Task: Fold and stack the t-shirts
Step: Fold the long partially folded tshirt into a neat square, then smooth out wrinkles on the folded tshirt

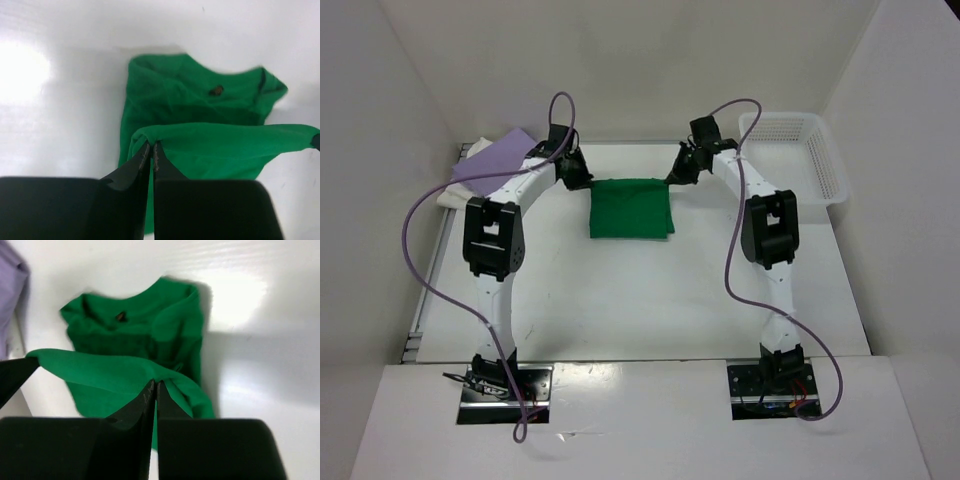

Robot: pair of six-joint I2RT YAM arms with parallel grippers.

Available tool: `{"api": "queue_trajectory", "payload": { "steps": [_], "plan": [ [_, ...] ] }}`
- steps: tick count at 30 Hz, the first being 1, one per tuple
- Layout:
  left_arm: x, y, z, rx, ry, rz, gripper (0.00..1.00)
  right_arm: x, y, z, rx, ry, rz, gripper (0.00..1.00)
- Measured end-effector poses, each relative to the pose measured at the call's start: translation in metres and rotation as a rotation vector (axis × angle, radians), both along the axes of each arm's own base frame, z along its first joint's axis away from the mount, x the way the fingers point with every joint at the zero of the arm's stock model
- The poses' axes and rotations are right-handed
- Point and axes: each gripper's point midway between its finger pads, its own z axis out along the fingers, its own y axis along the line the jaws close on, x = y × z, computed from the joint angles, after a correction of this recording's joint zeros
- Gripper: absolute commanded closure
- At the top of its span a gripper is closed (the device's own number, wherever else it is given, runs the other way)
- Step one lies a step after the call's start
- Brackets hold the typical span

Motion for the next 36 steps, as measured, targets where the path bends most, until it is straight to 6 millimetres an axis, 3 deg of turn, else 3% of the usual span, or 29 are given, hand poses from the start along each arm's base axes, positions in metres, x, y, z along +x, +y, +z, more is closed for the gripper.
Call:
{"api": "queue_trajectory", "payload": {
  "steps": [4,7,11,13,16,18,20,23,25,26,29,32,36],
  "plan": [
    [0.026,0.007,-0.02,-0.004,0.008,0.025,0.71,0.03,-0.001,-0.024,0.005,0.021,-0.002,0.75],
    [0.035,0.023,-0.02,-0.022,0.009,0.07,0.6,0.049,0.001,-0.019,0.016,-0.007,-0.001,0.62],
    [0.05,0.043,0.005,-0.034,-0.06,0.111,0.6,0.055,-0.001,0.004,0.017,-0.049,-0.003,0.62],
    [0.049,0.045,0.021,-0.047,-0.096,0.11,0.6,0.049,0.0,0.012,0.009,-0.063,0.007,0.74],
    [0.024,0.026,0.038,-0.068,-0.127,0.064,0.6,0.006,0.008,0.006,-0.01,-0.008,0.041,0.89],
    [-0.003,-0.008,0.037,-0.09,-0.128,-0.01,0.6,-0.033,0.021,-0.002,-0.009,0.044,0.086,0.96],
    [-0.033,-0.048,0.022,-0.126,-0.093,-0.096,0.6,-0.061,0.036,-0.011,0.009,0.077,0.128,0.99],
    [-0.088,-0.091,-0.03,-0.17,0.03,-0.205,0.61,-0.097,0.055,-0.035,0.03,0.134,0.191,1.0],
    [-0.122,-0.09,-0.068,-0.173,0.147,-0.215,0.61,-0.112,0.054,-0.056,0.029,0.18,0.201,1.0],
    [-0.133,-0.089,-0.077,-0.208,0.191,-0.205,0.61,-0.119,0.05,-0.065,0.022,0.204,0.197,1.0],
    [-0.131,-0.083,-0.076,-0.248,0.174,-0.182,0.61,-0.129,0.04,-0.082,0.014,0.247,0.181,1.0],
    [-0.136,-0.079,-0.074,-0.286,0.165,-0.167,0.58,-0.129,0.04,-0.084,0.03,0.247,0.179,1.0],
    [-0.154,-0.072,-0.064,-0.286,0.171,-0.147,0.42,-0.128,0.04,-0.083,0.035,0.235,0.18,0.96]
  ]
}}
